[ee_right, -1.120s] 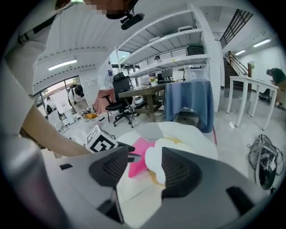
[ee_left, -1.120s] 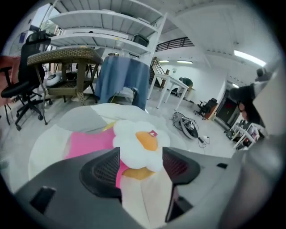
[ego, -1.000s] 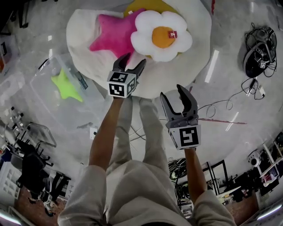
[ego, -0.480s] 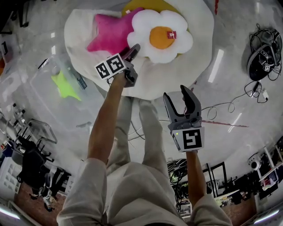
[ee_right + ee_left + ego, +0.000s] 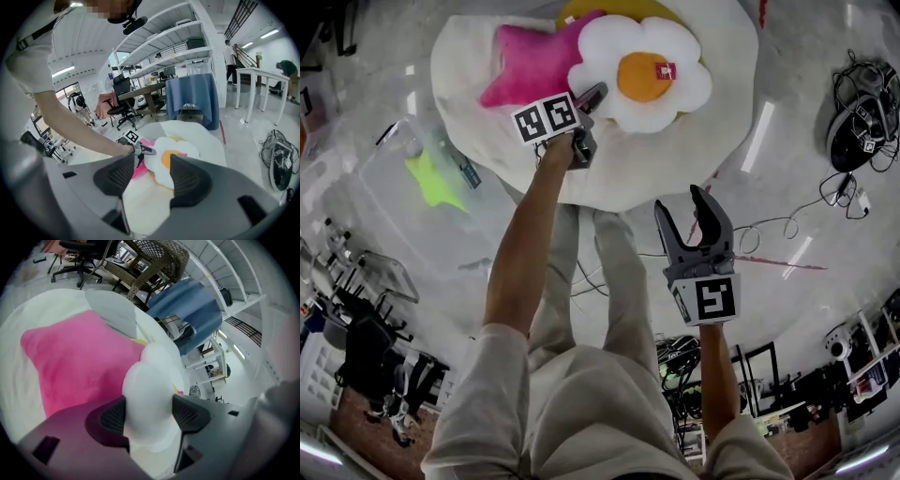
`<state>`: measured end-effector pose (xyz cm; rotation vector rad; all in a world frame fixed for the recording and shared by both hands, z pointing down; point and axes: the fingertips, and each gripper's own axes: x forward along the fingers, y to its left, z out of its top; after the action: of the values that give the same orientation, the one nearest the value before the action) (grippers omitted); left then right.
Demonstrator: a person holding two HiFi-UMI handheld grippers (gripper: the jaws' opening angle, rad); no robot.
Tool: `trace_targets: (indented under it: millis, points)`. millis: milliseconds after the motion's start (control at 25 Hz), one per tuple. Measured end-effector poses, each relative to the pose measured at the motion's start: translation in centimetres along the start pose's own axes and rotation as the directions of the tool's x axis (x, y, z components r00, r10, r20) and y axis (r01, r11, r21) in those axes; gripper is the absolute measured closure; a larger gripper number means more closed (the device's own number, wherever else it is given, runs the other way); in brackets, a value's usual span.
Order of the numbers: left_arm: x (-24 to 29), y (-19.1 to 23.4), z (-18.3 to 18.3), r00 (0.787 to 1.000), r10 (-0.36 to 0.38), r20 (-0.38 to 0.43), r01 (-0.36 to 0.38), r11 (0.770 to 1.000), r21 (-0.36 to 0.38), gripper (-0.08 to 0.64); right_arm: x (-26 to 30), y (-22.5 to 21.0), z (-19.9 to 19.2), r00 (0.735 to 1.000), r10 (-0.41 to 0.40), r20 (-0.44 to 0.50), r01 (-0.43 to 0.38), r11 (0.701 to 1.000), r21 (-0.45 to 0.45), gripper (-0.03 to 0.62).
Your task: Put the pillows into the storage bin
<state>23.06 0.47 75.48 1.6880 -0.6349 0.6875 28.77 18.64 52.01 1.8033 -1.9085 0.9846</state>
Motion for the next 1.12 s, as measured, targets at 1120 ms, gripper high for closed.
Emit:
trace_targets:
  millis: [1120]
  points:
    - [-16.9,-9.2,6.6,0.906,-0.343,0.246,0.337,0.939,0.069,0.448,-0.2,7.4,6.9,0.999,0.036,0.033,-0.032,0.995,-0.096,0.387]
